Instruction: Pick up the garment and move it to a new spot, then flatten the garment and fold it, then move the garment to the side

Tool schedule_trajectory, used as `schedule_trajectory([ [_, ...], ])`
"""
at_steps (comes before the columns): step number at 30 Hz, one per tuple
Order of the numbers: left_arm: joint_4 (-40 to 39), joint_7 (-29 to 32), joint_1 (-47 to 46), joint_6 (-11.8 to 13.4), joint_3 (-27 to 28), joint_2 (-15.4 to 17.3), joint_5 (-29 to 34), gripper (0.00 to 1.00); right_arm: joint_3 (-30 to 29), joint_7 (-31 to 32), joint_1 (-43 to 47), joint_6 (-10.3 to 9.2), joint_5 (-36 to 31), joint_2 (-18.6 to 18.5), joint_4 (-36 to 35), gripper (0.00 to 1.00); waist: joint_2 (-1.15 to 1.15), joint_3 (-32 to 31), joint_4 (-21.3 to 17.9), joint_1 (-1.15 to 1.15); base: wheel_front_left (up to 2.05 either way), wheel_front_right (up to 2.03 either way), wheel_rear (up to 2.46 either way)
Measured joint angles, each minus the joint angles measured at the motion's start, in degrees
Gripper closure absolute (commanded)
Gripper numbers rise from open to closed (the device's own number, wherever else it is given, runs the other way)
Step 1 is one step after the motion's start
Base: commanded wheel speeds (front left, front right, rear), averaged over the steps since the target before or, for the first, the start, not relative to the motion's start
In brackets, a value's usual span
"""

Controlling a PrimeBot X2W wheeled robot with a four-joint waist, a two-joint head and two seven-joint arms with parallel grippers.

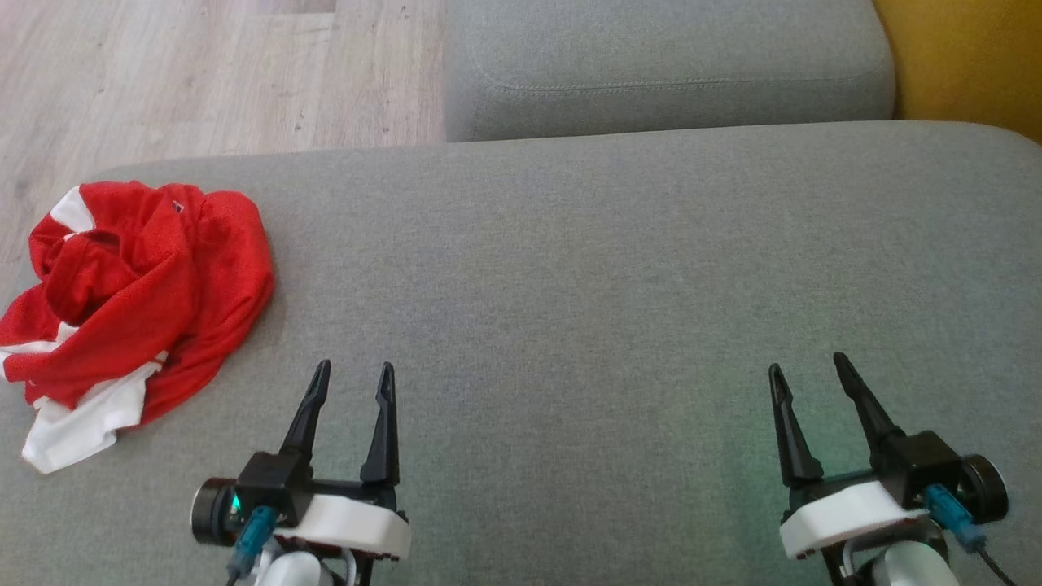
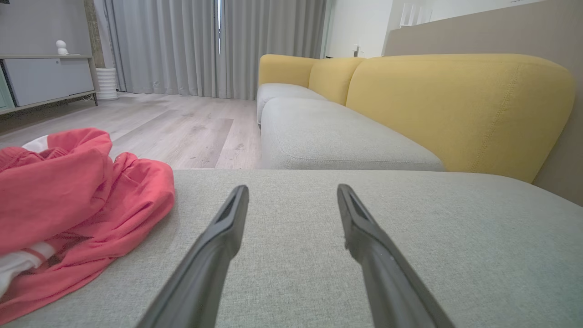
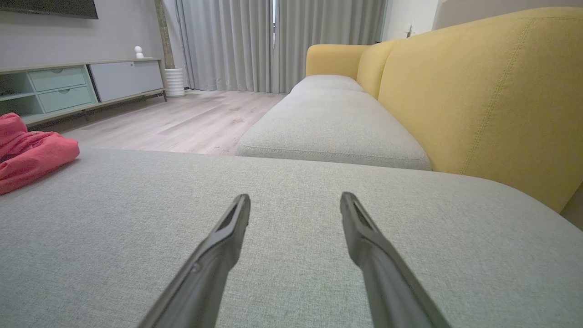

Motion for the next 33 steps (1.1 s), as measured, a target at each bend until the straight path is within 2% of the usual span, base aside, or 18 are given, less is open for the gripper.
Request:
schedule_trajectory([
  [22,1.6,0.0,-1.0,0.5,-1.0,0.0,-0.2,0.00,-0.8,0.0,0.0,0.00,0.4,0.0,0.2,0.00,0.00,0.6,1.0,0.00,0.00,0.00,0.00],
  [27,1.6,0.0,-1.1,1.0,-1.0,0.0,-0.1,0.00,-1.0,0.0,0.0,0.00,-0.1,0.0,0.2,0.00,0.00,0.8,3.3,0.00,0.00,0.00,0.00],
  [33,1.5,0.0,-1.6,1.1,-0.8,0.0,0.0,0.00,-1.2,-0.1,0.0,0.00,-0.1,0.0,0.2,0.00,0.00,1.1,8.2,0.00,0.00,0.00,0.00],
])
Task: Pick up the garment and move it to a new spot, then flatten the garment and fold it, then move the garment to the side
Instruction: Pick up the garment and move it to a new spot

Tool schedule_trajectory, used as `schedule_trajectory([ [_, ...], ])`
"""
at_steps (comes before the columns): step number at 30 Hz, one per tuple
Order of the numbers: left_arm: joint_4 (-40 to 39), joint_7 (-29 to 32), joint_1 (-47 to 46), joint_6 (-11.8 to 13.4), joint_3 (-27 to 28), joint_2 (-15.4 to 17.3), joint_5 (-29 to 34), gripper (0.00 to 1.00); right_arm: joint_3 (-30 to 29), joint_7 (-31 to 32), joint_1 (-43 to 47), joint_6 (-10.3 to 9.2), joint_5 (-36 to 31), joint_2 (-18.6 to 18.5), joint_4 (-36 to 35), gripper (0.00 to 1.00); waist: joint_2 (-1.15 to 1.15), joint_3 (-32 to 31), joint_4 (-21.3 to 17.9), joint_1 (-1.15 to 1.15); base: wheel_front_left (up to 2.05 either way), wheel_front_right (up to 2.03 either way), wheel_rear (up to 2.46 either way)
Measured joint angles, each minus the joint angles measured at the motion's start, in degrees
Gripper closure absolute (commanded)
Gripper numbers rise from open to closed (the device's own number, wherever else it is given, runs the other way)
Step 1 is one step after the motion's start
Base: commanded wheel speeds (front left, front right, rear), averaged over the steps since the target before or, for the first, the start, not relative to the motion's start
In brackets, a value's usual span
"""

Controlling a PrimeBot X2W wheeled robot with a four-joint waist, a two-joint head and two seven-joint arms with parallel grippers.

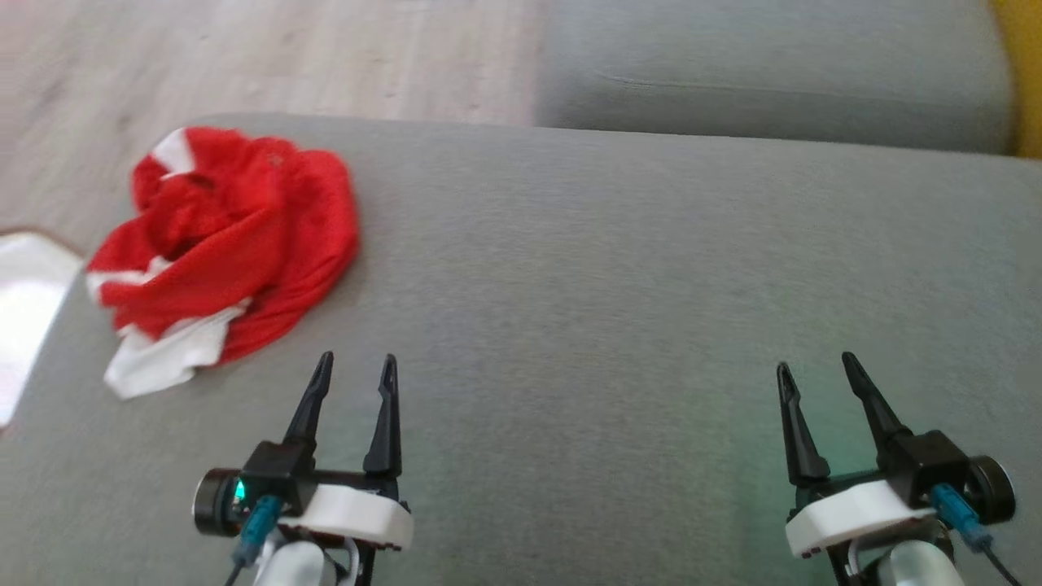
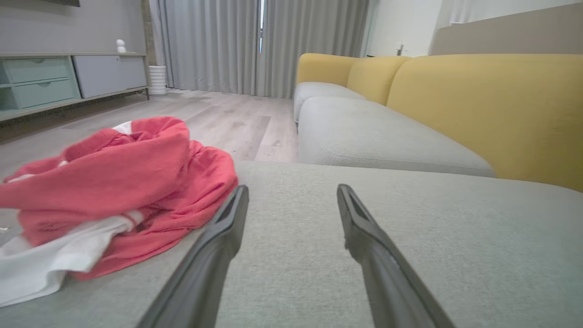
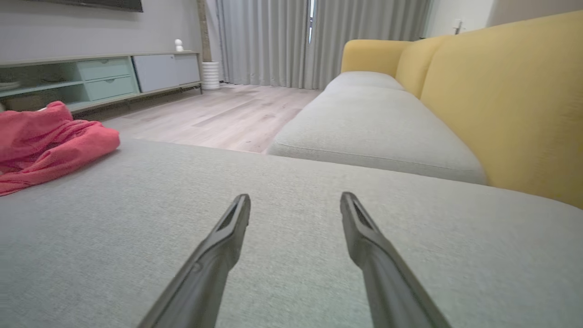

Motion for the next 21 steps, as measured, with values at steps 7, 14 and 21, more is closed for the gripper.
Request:
schedule_trajectory([
  [7,0.0,0.0,0.0,0.0,2.6,0.0,0.7,0.00,0.9,0.0,-0.1,0.00,0.0,0.0,0.0,0.00,0.00,0.2,7.0,0.00,0.00,0.00,0.00],
  [14,-0.2,-0.1,0.1,-0.1,4.4,0.0,1.0,0.00,1.2,0.0,-0.2,0.00,0.0,0.0,0.0,0.00,0.00,0.5,13.4,0.00,0.00,0.00,0.00],
  [21,-1.0,-0.1,0.1,-0.1,6.6,0.0,1.6,0.00,1.3,0.0,-0.2,0.00,-0.3,0.0,0.1,0.00,0.00,1.2,17.9,0.00,0.00,0.00,0.00],
])
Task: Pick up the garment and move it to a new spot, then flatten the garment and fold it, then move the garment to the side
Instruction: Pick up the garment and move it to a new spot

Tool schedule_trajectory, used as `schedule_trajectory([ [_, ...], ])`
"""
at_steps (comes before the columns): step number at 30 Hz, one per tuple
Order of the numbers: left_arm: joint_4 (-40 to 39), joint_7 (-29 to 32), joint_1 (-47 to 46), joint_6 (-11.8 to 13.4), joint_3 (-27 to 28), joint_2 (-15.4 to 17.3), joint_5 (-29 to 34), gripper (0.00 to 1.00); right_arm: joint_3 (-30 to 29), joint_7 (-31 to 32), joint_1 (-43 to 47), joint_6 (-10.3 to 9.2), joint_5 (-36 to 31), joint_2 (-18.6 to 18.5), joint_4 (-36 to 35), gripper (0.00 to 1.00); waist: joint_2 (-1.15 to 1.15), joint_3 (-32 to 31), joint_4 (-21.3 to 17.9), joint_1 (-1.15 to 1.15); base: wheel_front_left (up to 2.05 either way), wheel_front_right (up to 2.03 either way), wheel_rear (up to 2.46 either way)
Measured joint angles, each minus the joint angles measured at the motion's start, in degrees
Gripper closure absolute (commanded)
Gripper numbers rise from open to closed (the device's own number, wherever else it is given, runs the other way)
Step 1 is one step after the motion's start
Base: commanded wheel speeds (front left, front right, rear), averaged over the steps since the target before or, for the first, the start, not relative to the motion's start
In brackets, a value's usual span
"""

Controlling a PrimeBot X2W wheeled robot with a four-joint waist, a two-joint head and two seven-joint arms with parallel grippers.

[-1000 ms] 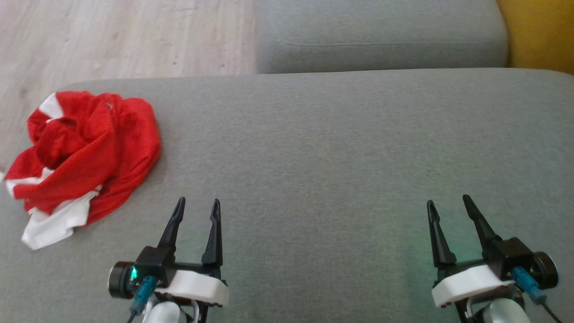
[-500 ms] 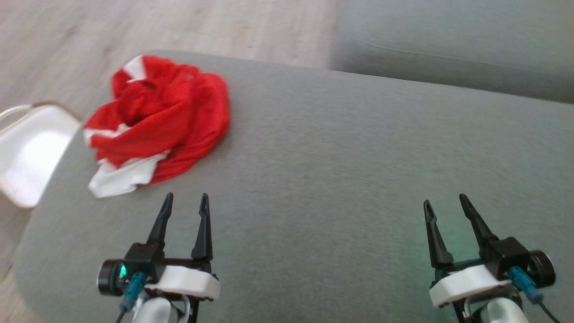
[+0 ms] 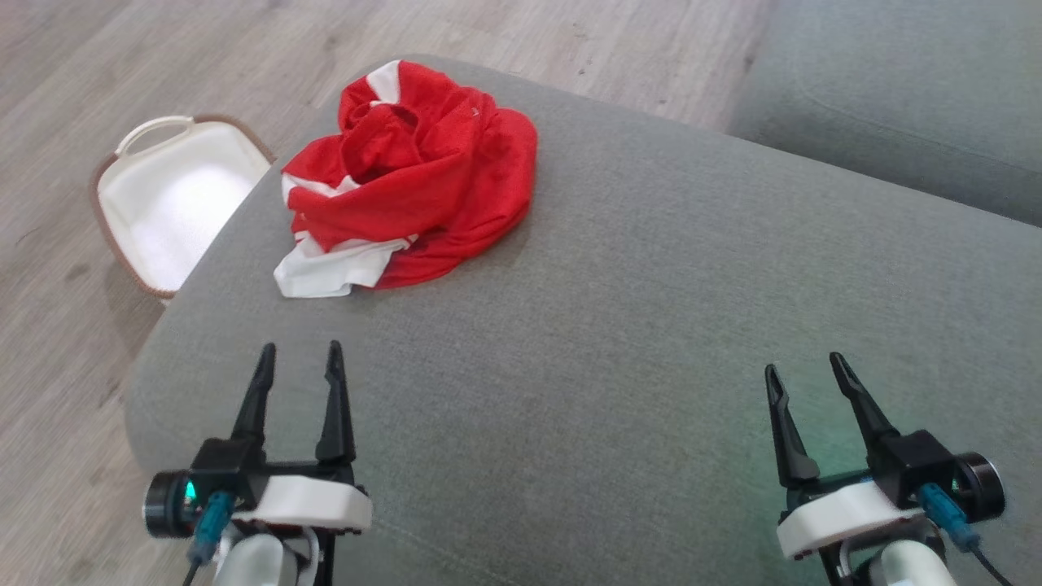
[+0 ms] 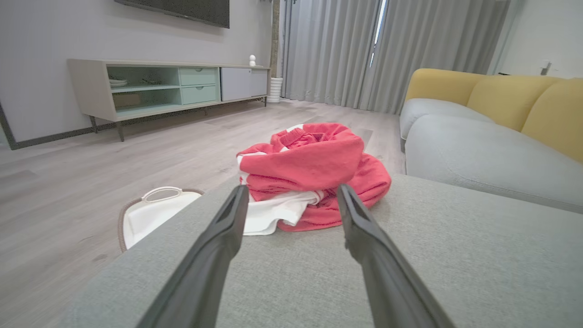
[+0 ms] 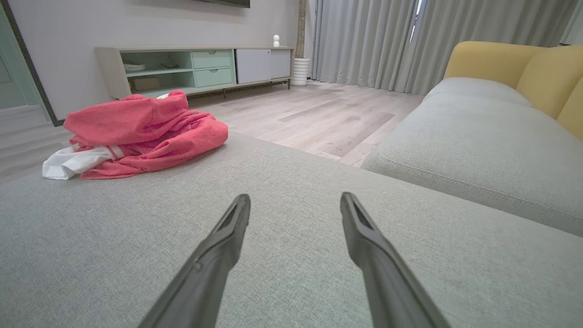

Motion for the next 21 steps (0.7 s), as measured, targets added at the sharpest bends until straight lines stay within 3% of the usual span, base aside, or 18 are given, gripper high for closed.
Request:
schedule_trajectory([
  [9,-4.0,0.0,-2.3,-1.1,4.3,0.1,3.3,0.00,0.1,0.0,-0.1,0.00,-3.9,0.0,-0.5,0.00,0.00,3.5,0.7,0.00,0.00,0.00,0.00],
  [15,-6.4,-0.3,-15.6,-2.8,7.7,1.0,4.5,0.00,1.3,0.0,-4.4,0.00,-5.3,-2.4,-1.7,0.00,0.00,9.3,-0.7,0.01,0.00,0.00,0.00],
  [21,5.8,-0.4,-32.3,-4.9,8.0,3.0,4.8,0.00,2.5,0.0,-7.2,0.00,-5.3,-6.4,-3.1,0.00,0.00,15.8,-2.6,0.02,0.00,0.00,0.00],
])
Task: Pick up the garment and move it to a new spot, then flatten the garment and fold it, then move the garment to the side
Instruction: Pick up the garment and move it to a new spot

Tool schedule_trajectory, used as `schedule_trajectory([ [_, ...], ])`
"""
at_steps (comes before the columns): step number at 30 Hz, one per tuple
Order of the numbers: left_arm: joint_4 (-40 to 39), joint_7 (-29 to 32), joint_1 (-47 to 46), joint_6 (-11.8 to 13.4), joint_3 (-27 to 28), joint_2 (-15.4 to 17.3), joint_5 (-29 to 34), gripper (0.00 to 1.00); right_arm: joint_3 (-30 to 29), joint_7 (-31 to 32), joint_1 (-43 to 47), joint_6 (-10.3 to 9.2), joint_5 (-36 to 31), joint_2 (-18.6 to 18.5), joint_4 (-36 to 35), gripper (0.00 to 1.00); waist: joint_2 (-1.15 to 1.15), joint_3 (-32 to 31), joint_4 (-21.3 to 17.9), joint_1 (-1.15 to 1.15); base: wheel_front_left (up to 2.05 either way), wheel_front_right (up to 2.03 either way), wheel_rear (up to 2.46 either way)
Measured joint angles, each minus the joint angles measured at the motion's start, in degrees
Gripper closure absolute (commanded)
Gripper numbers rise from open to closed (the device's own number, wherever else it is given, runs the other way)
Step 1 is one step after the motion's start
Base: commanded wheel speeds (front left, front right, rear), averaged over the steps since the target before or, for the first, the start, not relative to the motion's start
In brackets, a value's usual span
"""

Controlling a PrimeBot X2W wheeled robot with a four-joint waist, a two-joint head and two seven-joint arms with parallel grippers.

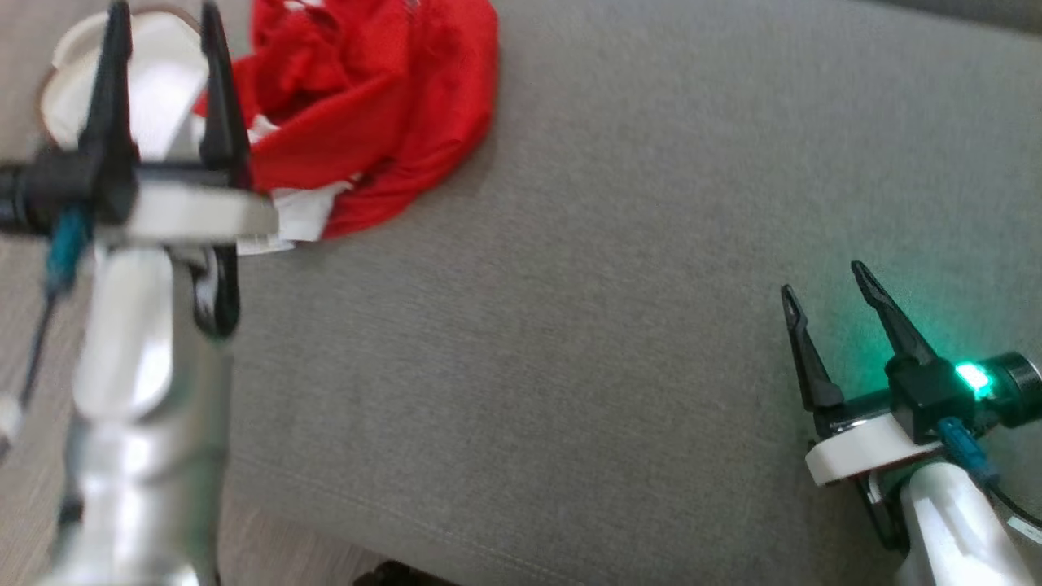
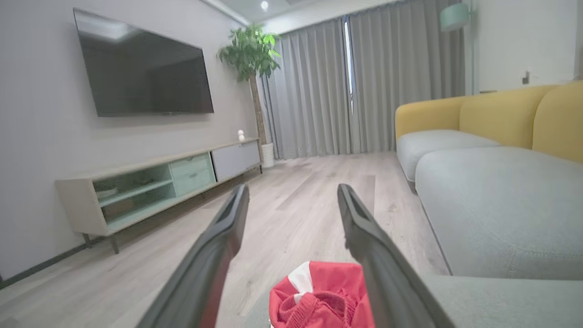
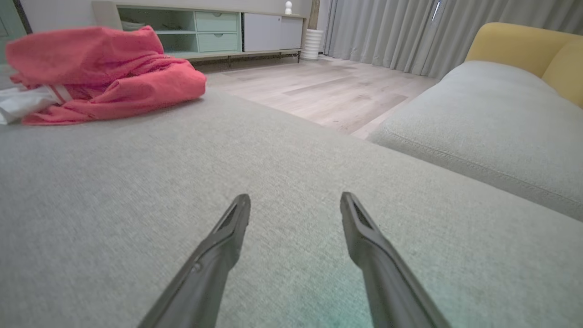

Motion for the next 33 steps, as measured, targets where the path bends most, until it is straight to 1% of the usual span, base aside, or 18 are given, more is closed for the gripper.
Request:
schedule_trajectory([
  [2,6.8,0.2,-5.3,-0.7,-0.1,0.6,-0.9,0.00,1.0,0.0,-0.3,0.00,0.0,-1.1,-0.5,0.00,0.00,1.9,-1.0,0.00,0.00,0.00,0.00],
  [3,10.1,1.2,-7.9,-0.7,-0.2,1.0,-1.3,0.00,1.2,0.0,-0.6,0.00,0.0,-1.3,-0.8,0.00,0.00,2.7,-1.5,0.00,0.00,0.00,0.00],
  [6,18.3,7.1,-14.9,-1.1,-0.2,1.3,-2.1,0.00,1.9,0.0,-2.4,0.00,-1.1,-2.7,-2.5,0.00,0.00,5.3,-3.2,0.00,0.00,0.00,0.00],
  [9,25.6,13.1,-20.4,-0.6,0.0,2.0,-2.4,0.00,3.0,-0.2,-4.3,0.00,-2.2,-3.9,-4.2,0.00,0.00,7.6,-5.1,0.00,0.00,0.00,0.00],
  [12,32.4,19.0,-23.8,-0.5,0.2,3.3,-3.2,0.00,3.4,-0.5,-5.4,0.00,-2.9,-4.3,-5.9,0.00,0.00,9.7,-7.0,0.00,0.00,0.00,0.00],
  [13,34.3,20.4,-24.3,0.0,0.3,3.8,-3.2,0.00,3.8,-0.5,-5.9,0.00,-3.0,-4.4,-6.3,0.00,0.00,10.3,-7.6,0.00,0.00,0.00,0.00],
  [15,37.8,22.7,-24.6,0.7,0.2,4.7,-3.1,0.00,4.1,-0.6,-6.8,0.00,-3.0,-4.3,-6.8,0.00,0.00,11.2,-9.0,-0.01,0.00,0.00,0.00],
  [17,39.8,22.7,-24.6,1.1,0.3,5.7,-3.1,0.00,4.1,-0.6,-7.3,0.01,-3.0,-4.3,-7.4,0.00,0.00,12.1,-10.2,-0.01,0.00,0.00,0.00],
  [18,40.1,22.1,-24.6,1.3,0.4,6.2,-3.1,0.63,4.1,-0.6,-7.6,0.01,-3.0,-4.3,-7.6,0.00,0.00,12.5,-10.7,-0.01,0.00,0.00,0.00],
  [19,40.3,21.2,-24.7,1.4,0.4,6.5,-3.1,1.00,4.1,-0.6,-7.9,0.01,-3.0,-4.2,-7.8,0.00,0.00,12.9,-11.0,-0.01,0.00,0.00,0.00],
  [24,41.2,15.4,-25.4,1.5,0.7,6.6,-3.4,1.00,3.6,-0.8,-8.1,0.01,-3.0,-3.6,-7.9,0.00,0.00,13.3,-11.5,-0.01,0.00,0.00,0.00],
  [25,41.2,15.4,-25.4,1.5,0.7,6.6,-3.4,1.00,3.6,-0.8,-8.1,0.01,-3.0,-3.6,-7.9,0.00,0.00,13.3,-11.5,-0.01,0.00,0.00,0.00],
  [29,41.2,11.3,-27.0,1.5,-0.3,7.2,-2.9,1.00,3.2,-0.7,-8.0,0.01,-2.9,-2.7,-6.0,0.00,0.00,10.8,-11.4,-0.01,0.00,0.00,0.00],
  [33,40.5,9.0,-28.7,1.3,-2.0,9.0,-1.3,1.00,3.0,-0.7,-7.8,0.01,-2.8,-1.0,-4.9,0.00,0.00,7.4,-12.0,-0.02,0.00,0.00,0.00],
])
